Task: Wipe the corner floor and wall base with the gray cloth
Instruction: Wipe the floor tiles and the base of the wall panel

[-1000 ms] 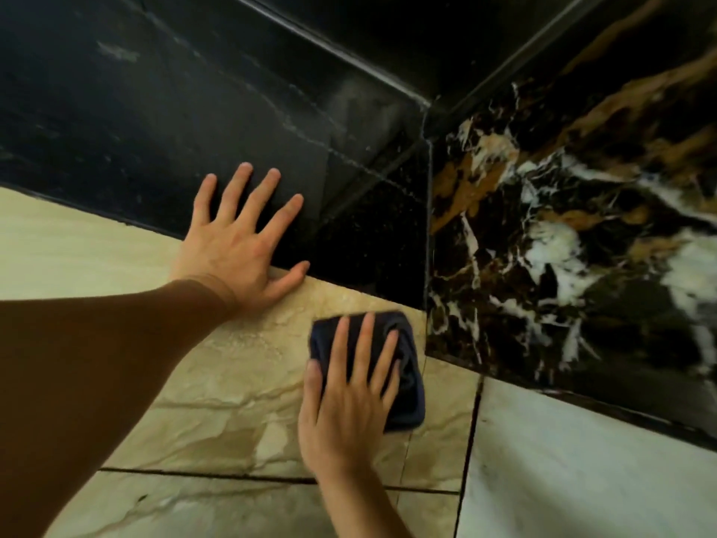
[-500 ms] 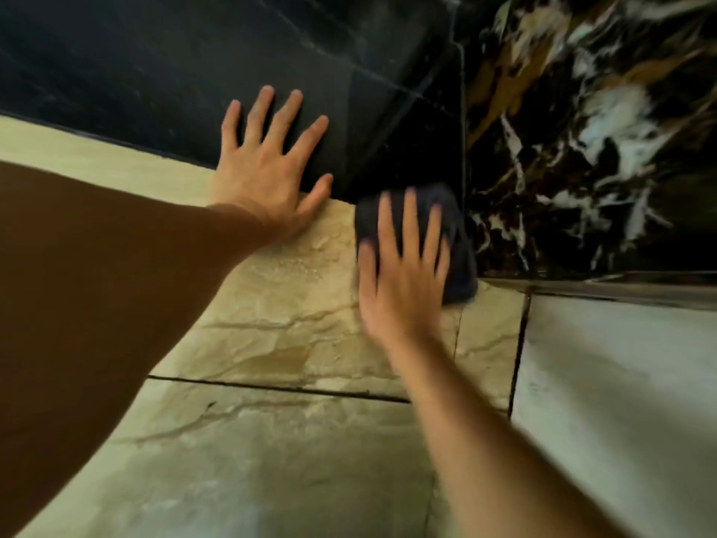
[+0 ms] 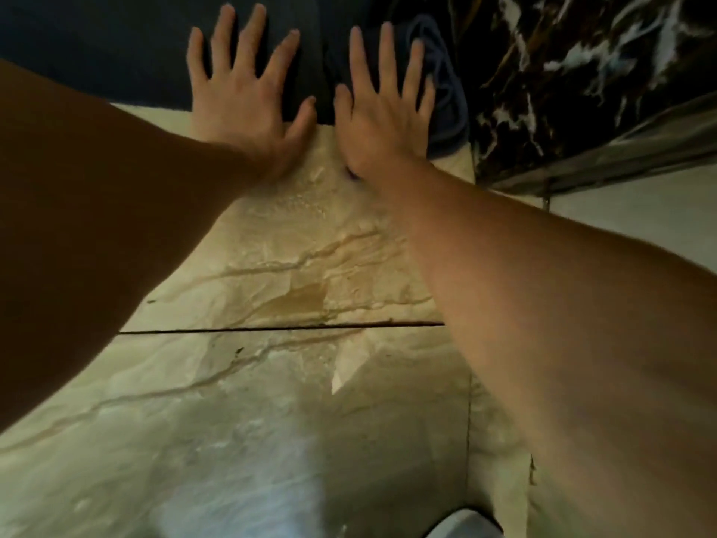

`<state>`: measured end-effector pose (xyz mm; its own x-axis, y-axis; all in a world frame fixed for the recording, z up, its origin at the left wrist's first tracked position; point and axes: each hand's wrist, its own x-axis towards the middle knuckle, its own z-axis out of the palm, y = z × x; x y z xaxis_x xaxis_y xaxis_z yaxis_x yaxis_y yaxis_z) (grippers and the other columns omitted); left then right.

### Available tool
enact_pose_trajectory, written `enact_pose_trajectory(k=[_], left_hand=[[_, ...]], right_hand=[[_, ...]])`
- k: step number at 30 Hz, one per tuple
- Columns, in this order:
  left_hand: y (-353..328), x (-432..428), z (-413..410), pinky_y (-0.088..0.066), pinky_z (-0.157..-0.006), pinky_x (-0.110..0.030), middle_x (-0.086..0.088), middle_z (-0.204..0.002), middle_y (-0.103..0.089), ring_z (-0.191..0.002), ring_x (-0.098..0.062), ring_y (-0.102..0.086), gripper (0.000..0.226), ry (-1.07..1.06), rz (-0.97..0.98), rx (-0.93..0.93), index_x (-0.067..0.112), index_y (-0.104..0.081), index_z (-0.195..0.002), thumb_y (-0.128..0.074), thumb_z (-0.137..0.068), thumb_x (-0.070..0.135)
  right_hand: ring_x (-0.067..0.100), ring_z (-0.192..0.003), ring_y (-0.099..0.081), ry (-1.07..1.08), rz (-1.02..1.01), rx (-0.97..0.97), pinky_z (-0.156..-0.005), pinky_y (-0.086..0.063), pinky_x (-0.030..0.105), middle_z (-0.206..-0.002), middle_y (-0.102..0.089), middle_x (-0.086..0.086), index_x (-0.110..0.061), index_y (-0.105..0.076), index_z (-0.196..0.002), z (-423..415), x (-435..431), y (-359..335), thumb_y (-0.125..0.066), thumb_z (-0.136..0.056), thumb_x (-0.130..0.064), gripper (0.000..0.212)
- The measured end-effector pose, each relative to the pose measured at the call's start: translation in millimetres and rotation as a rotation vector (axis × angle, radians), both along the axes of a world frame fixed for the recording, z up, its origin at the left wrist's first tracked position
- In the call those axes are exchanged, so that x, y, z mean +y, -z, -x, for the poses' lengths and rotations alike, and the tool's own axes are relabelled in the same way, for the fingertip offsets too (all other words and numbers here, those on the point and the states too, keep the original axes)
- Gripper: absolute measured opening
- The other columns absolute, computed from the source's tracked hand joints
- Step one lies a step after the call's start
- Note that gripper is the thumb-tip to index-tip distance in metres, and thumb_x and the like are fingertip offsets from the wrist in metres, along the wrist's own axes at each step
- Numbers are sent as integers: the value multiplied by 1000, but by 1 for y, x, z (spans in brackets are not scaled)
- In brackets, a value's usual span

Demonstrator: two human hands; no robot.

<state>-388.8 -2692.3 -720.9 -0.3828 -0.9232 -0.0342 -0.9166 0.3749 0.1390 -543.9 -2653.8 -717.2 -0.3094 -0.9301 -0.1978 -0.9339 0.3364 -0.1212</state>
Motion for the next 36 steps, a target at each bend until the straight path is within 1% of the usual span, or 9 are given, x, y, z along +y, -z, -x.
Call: enact_pose_trajectory(k=[9, 13, 16, 18, 20, 22, 28, 33, 36], left_hand=[[-3, -3, 0, -6, -122, -59, -10, -168, -12, -154, -36, -5, 71, 19, -31, 5, 29, -18, -156, -23, -93, 62], [-2, 0, 3, -6, -122, -58, -10, -168, -13, -154, -36, -5, 72, 17, -36, -1, 29, -19, -157, -24, -93, 62], [-1, 1, 3, -6, -122, -59, -10, -168, -13, -154, -36, -6, 72, 13, -26, -15, 29, -18, -157, -22, -93, 62], [-2, 1, 1, -7, -122, -59, -10, -168, -13, -154, -36, -6, 72, 13, -18, -23, 29, -17, -157, -21, -94, 62], [-2, -1, 2, -6, -122, -59, -10, -168, -12, -154, -36, -6, 72, 16, -23, -15, 29, -17, -157, -21, -93, 63], [-3, -1, 3, -6, -122, -59, -10, -168, -12, -154, -36, -6, 72, 19, -33, -9, 30, -17, -157, -22, -93, 63], [1, -4, -2, -4, -122, -59, -10, -168, -10, -154, -37, -4, 72, 28, -33, -29, 30, -15, -157, -20, -94, 63], [0, -6, 1, -2, -121, -62, -11, -169, 0, -154, -40, 3, 74, 69, -77, -80, 28, -6, -159, -13, -94, 63], [-1, -5, 2, -1, -121, -62, -11, -169, 2, -154, -39, 4, 72, 67, -91, -95, 28, -4, -159, -12, -95, 62]], right_hand=[[30, -154, 8, -241, -198, -48, -123, -5, 54, -168, 7, -4, -42, 1, -156, 8, 202, -22, -16, -102, -51, 57], [31, -154, 8, 203, -141, 33, -122, -9, 57, -169, 7, -2, -42, 5, -156, 74, 203, -16, -12, -102, -52, 58], [36, -154, 8, 532, -83, 3, -121, -5, 58, -169, 4, 4, -35, 1, -158, 36, 188, -13, -12, -101, -49, 60], [37, -153, 14, 337, -141, -33, -121, 2, 56, -168, 11, 5, -34, 6, -157, 7, 183, -16, -11, -102, -50, 61], [33, -152, 20, -96, -235, -36, -122, 6, 54, -167, 19, 0, -40, 14, -154, 18, 192, -20, -9, -101, -54, 59], [30, -153, 17, -291, -245, 7, -123, -2, 55, -167, 19, -4, -46, 19, -150, 65, 202, -23, -5, -98, -58, 58], [36, -151, 21, 366, -236, -75, -120, 0, 61, -166, 22, 2, -37, 13, -155, 52, 178, -21, -16, -101, -53, 65], [38, -145, 34, 75, -367, -215, -116, 14, 58, -161, 35, 2, -39, 21, -152, -12, 183, -30, -24, -97, -62, 75], [29, -147, 33, 112, -479, -471, -118, 11, 54, -162, 31, -10, -49, 5, -153, 11, 172, -50, -33, -98, -59, 68]])
